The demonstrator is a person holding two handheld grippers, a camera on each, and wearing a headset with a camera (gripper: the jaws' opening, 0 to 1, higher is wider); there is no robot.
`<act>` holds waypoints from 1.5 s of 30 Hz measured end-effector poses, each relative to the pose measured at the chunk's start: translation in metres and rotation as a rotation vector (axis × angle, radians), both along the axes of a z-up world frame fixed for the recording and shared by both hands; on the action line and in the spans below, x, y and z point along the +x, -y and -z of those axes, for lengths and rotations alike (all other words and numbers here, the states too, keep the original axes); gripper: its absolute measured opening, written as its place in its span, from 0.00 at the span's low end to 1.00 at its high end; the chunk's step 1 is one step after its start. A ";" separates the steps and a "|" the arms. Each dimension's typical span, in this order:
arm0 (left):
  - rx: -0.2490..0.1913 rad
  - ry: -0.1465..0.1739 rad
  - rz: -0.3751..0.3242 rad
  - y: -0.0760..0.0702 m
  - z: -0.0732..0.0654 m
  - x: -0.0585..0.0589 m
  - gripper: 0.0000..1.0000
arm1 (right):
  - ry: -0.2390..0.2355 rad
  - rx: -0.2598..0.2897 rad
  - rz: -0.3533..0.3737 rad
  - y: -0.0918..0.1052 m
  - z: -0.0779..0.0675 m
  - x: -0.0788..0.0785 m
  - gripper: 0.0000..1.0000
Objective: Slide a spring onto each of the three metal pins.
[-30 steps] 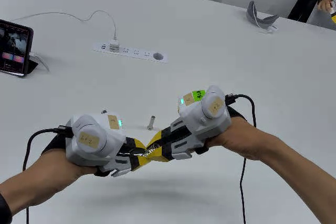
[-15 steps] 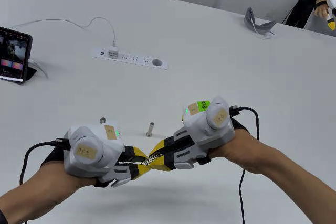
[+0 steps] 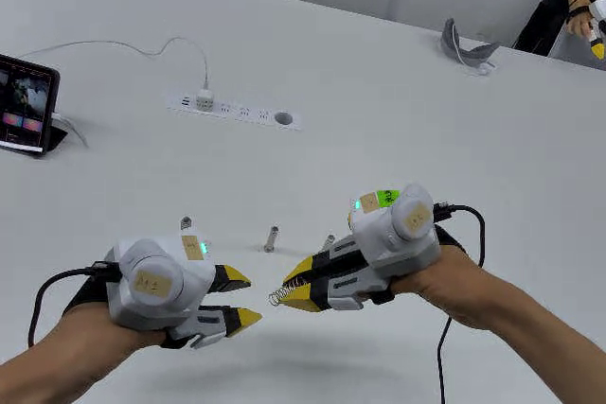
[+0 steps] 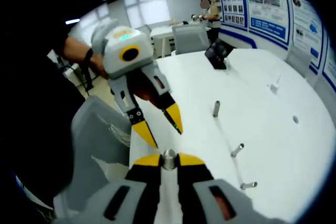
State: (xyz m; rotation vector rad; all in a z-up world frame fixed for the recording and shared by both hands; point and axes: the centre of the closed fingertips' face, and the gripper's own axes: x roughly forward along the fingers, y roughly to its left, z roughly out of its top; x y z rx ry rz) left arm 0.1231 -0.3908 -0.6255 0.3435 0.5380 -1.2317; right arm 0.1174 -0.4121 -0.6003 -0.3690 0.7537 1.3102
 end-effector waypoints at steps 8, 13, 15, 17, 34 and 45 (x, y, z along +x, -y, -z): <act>0.006 -0.016 -0.077 -0.017 0.005 0.009 0.35 | 0.038 -0.043 0.026 0.012 0.006 0.013 0.13; -0.001 -0.027 -0.132 -0.032 0.006 0.017 0.41 | 0.045 -0.071 0.049 0.018 0.013 0.021 0.13; 0.003 -0.027 -0.154 -0.038 0.006 0.020 0.43 | 0.044 -0.076 0.057 0.020 0.014 0.024 0.13; 0.006 -0.030 -0.172 -0.044 0.007 0.023 0.45 | 0.044 -0.087 0.062 0.022 0.016 0.027 0.13; -0.011 -0.056 -0.299 -0.073 0.009 0.036 0.55 | 0.067 -0.134 0.071 0.028 0.023 0.052 0.13; -0.016 -0.075 -0.359 -0.085 0.010 0.039 0.63 | 0.077 -0.169 0.113 0.036 0.030 0.077 0.13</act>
